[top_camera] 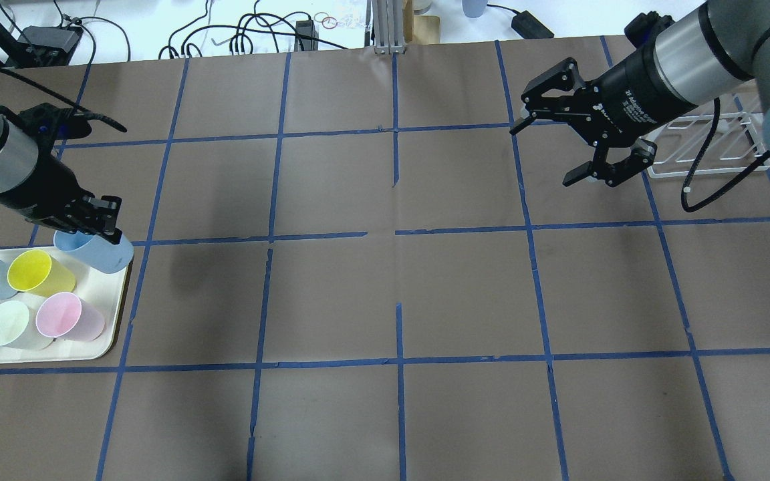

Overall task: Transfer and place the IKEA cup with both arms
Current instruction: 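Carry the cup with the left gripper down onto the white tray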

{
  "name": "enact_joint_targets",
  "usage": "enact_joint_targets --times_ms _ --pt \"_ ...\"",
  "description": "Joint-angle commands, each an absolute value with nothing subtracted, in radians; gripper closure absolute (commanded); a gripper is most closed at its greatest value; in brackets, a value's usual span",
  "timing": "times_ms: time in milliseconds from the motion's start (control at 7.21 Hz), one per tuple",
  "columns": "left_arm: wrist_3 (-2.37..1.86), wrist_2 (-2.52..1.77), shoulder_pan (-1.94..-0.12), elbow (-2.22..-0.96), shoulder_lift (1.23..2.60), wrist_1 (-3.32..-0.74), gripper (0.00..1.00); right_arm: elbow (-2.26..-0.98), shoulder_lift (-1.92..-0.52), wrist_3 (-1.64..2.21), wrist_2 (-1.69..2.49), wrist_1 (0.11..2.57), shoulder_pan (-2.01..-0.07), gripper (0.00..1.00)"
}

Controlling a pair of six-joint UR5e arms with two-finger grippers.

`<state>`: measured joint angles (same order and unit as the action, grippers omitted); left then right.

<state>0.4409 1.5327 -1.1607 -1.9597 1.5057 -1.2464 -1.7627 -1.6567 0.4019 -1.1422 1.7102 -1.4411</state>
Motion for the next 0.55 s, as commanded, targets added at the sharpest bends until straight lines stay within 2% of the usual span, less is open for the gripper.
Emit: enact_joint_targets --times_ms 0,416 --pt "0.477 1.557 -1.106 -2.109 1.560 -0.931 1.00 -1.735 -1.669 0.326 -1.479 1.701 -1.566 0.00" --pt "0.477 1.588 -1.071 -2.126 1.637 -0.891 1.00 -1.706 -1.681 0.192 -1.580 1.658 -1.566 0.00"
